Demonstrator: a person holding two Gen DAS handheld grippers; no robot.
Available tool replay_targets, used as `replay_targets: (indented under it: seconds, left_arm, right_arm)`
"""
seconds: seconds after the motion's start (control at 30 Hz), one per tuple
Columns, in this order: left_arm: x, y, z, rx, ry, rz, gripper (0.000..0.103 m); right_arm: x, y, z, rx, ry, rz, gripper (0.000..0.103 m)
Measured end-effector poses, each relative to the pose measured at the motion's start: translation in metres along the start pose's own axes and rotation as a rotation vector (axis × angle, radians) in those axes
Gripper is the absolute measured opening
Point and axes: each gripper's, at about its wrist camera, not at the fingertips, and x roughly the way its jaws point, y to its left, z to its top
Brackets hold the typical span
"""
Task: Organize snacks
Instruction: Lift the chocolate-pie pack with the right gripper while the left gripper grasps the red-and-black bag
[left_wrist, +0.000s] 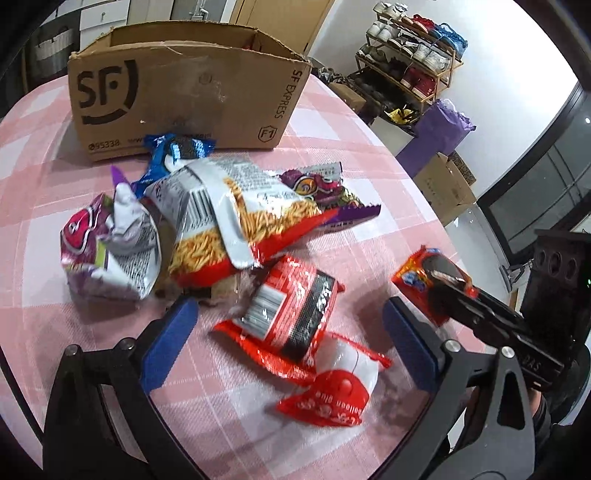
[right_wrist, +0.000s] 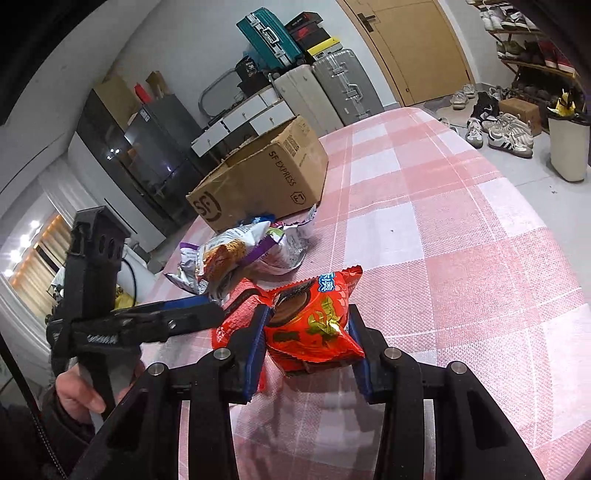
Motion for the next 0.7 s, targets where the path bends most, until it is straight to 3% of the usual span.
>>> replay_targets:
  seconds: [0.3, 0.5, 0.7]
  left_arm:
    - [0.017, -0.009, 0.007, 0.051, 0.023, -0.013, 0.091]
    - [0.016, -0.009, 0.004, 0.07, 0.027, -0.006, 0.066]
    - [0.015, -0.021, -0.002, 0.117, 0.03, 0.053, 0.066]
  right_arm:
    - [-0.001, -0.002, -0.001, -0.01, -0.004, 0.021, 0.04]
    - [0.0, -0.007, -0.004, 0.01, 0.007, 0.021, 0.04]
    - [-0.001, -0.008, -0.004, 0.009, 0.005, 0.023, 0.04]
